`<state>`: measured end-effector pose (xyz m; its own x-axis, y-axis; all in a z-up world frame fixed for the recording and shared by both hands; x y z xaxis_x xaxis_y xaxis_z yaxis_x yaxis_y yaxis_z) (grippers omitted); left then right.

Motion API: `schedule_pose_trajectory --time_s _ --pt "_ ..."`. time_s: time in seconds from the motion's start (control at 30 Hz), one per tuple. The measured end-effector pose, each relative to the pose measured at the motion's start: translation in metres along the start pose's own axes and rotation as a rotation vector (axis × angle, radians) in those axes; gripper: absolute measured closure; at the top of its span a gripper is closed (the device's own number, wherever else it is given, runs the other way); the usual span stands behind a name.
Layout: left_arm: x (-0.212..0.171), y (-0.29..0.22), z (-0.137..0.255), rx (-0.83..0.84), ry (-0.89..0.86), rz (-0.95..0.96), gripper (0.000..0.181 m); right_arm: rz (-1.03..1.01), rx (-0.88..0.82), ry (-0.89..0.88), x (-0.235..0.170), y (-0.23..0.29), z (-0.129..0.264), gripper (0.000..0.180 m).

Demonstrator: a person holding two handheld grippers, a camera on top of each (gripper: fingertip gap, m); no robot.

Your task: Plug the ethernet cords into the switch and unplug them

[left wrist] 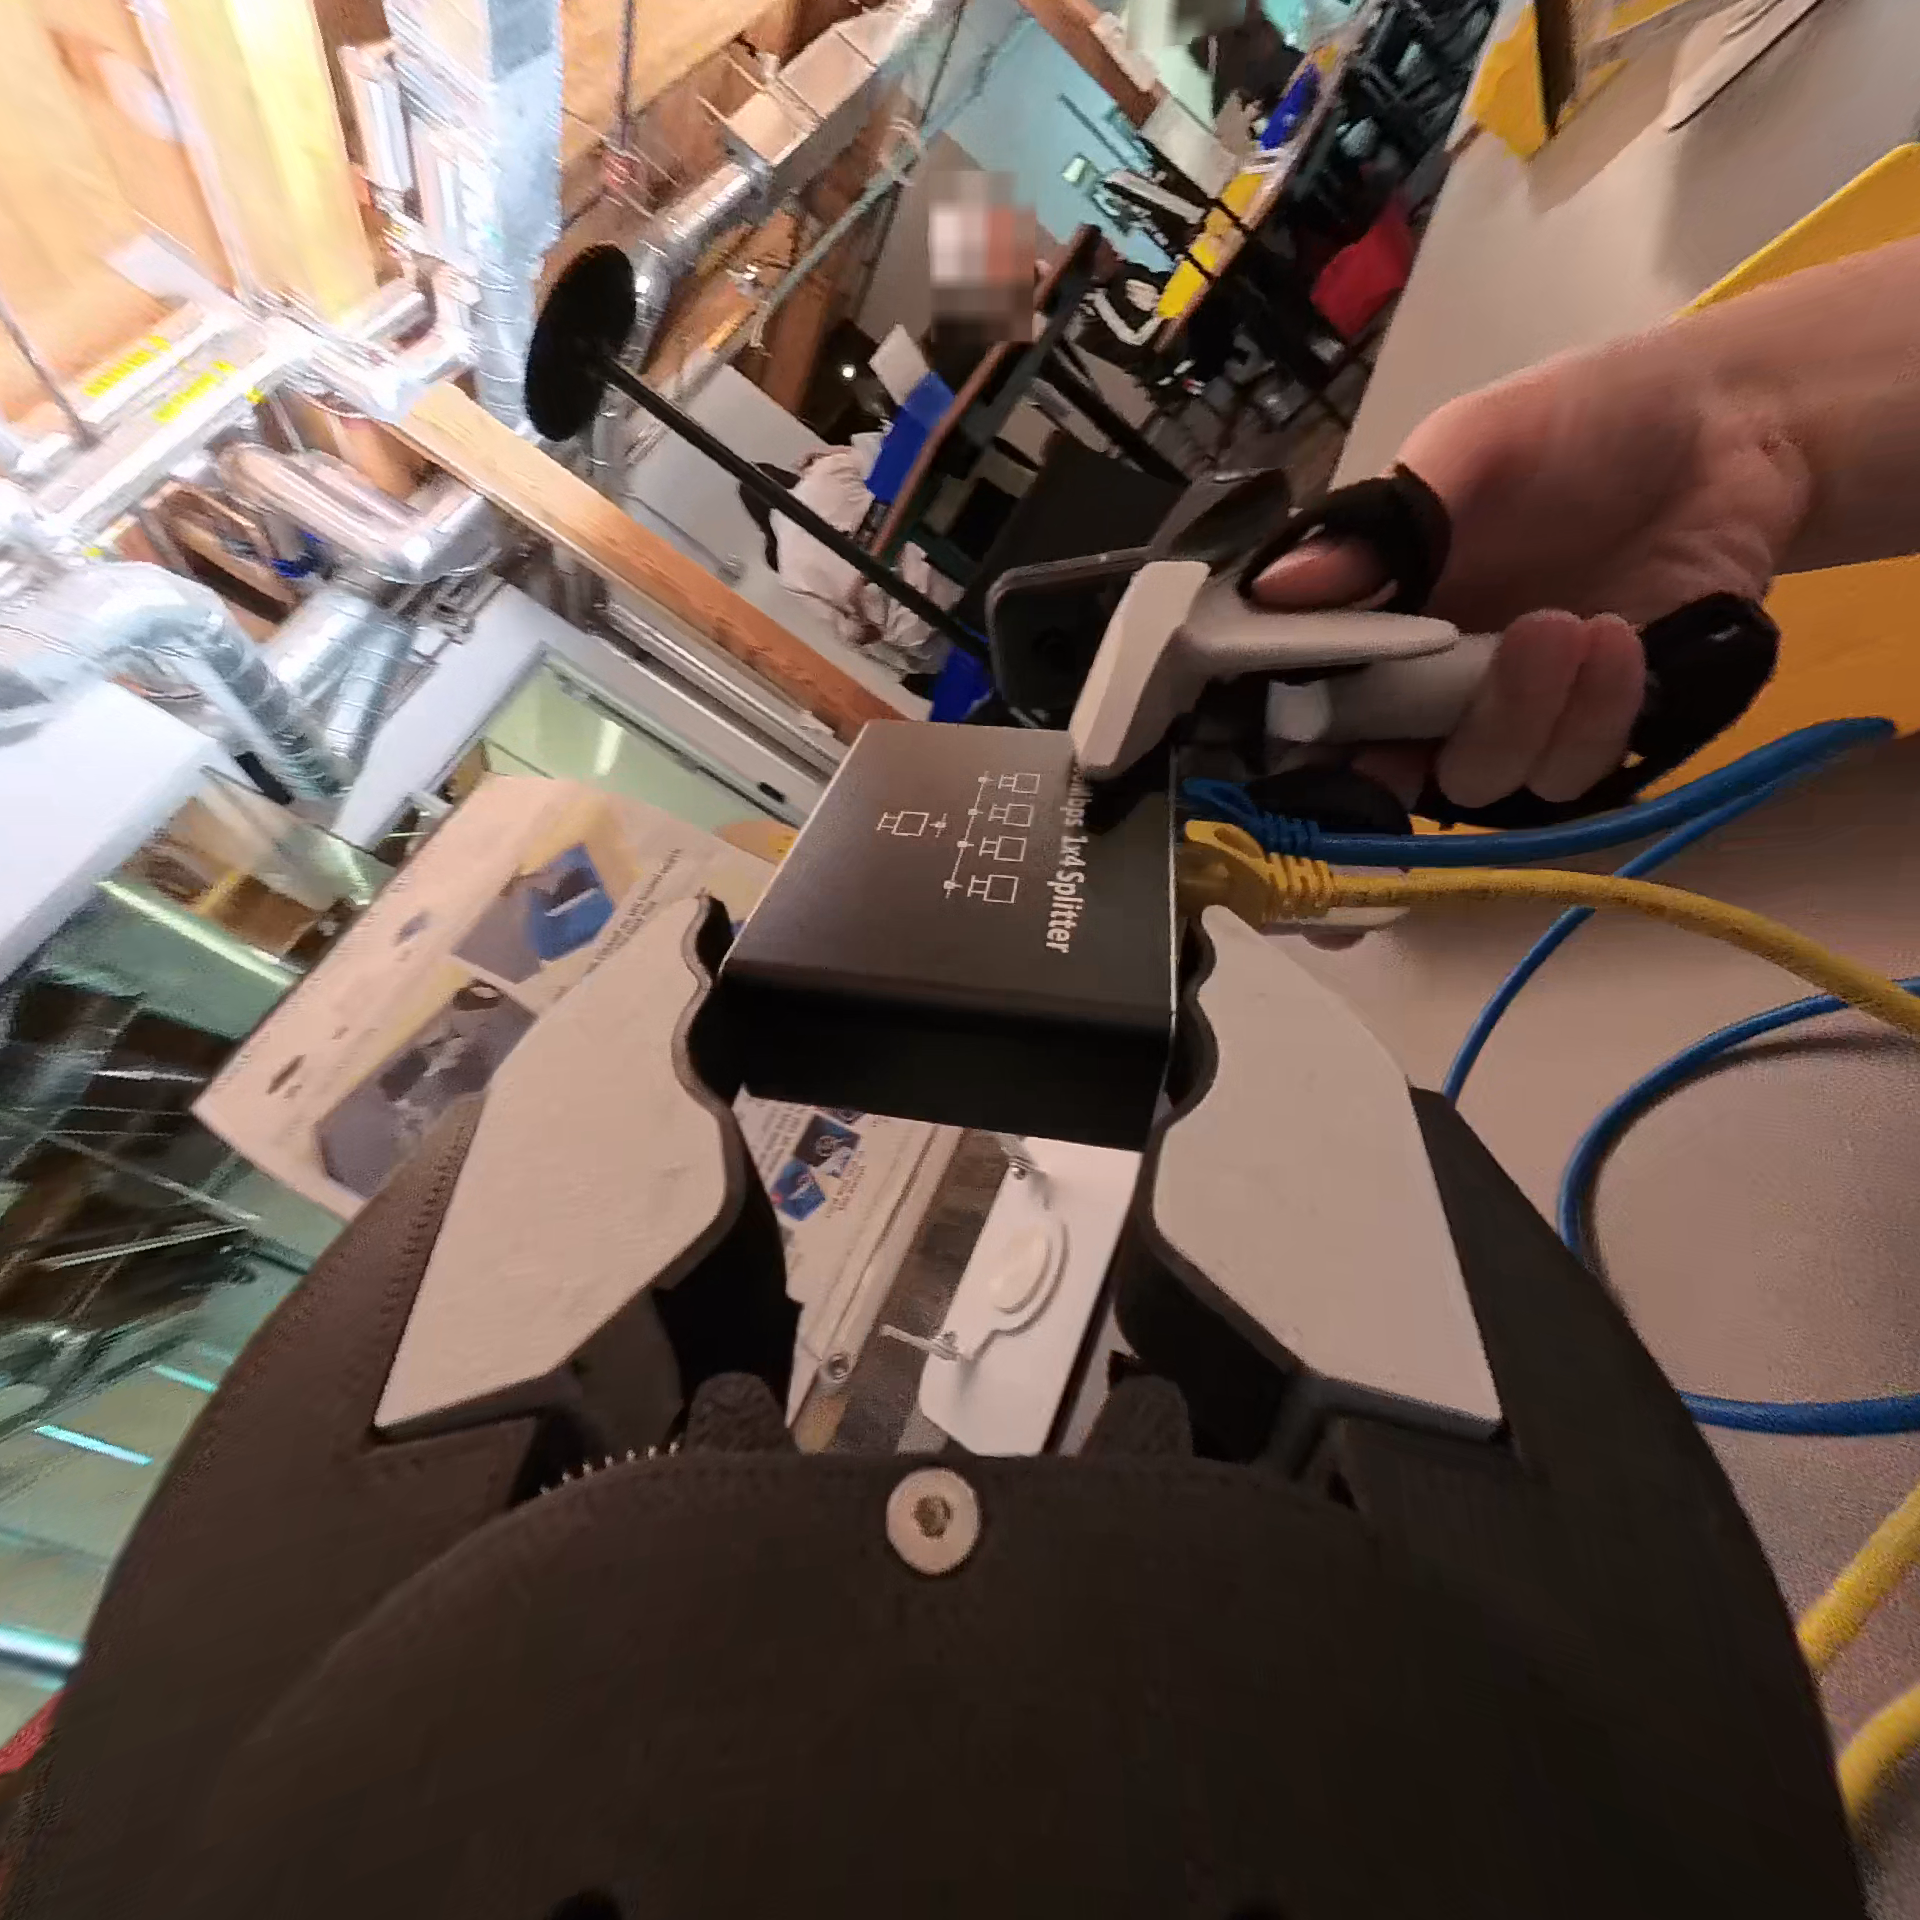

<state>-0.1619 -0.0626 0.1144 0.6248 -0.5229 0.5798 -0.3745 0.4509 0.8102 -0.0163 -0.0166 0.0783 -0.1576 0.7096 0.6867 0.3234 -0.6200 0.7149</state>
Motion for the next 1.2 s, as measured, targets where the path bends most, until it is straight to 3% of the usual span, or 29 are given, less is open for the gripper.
schedule_pose_trajectory --time_s 0.1,0.17,0.33,0.43,0.5,0.6,0.77,0.87,0.97,1.03,1.13,1.2 --pt "0.002 0.009 0.006 0.083 0.004 0.02 0.1 0.159 -0.1 -0.024 0.005 0.006 -0.001 0.141" --pt "-0.001 0.018 0.009 0.149 0.02 0.042 0.1 0.366 -0.303 -0.065 0.01 0.013 0.003 0.141" --pt "-0.011 0.039 0.013 0.202 0.071 0.21 0.1 1.208 -0.931 -0.249 -0.001 0.071 0.002 0.142" --pt "-0.014 0.045 0.015 0.225 0.092 0.273 0.1 1.549 -1.255 -0.087 -0.016 0.08 -0.026 0.142" --pt "-0.014 0.046 0.015 0.238 0.109 0.28 0.1 1.621 -1.347 0.028 -0.022 0.073 -0.047 0.142" --pt "-0.012 0.043 0.015 0.242 0.112 0.249 0.1 1.606 -1.422 0.13 -0.026 0.059 -0.063 0.142" --pt "-0.005 0.037 0.012 0.173 0.111 0.246 0.1 1.493 -1.32 -0.037 -0.015 0.075 -0.043 0.135" --pt "-0.001 0.035 0.014 0.079 0.073 0.291 0.099 1.463 -1.116 -0.046 -0.011 0.085 -0.022 0.112" --pt "-0.003 0.038 0.015 -0.004 0.063 0.363 0.1 1.475 -0.848 0.045 -0.021 0.096 -0.012 0.122" --pt "-0.005 0.04 0.015 -0.063 0.07 0.405 0.1 1.409 -0.758 -0.08 -0.016 0.109 -0.002 0.127" --pt "-0.004 0.039 0.014 -0.178 0.039 0.477 0.1 1.362 -0.826 -0.189 -0.008 0.109 0.019 0.132" --pt "-0.002 0.035 0.011 -0.264 0.028 0.523 0.1 1.417 -1.031 -0.139 -0.007 0.094 0.026 0.128"
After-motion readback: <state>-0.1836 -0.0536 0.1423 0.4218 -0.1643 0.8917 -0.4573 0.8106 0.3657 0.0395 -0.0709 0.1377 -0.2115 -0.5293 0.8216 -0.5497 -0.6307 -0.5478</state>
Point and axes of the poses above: each gripper's, where its closed fingertips meet, z back along the fingers, x out of its top, y = z × x across the jaws, the point moved 8 cm from there along z, back along the fingers, and after that the axes turned 14 degrees about y, right-handed, at the moved point
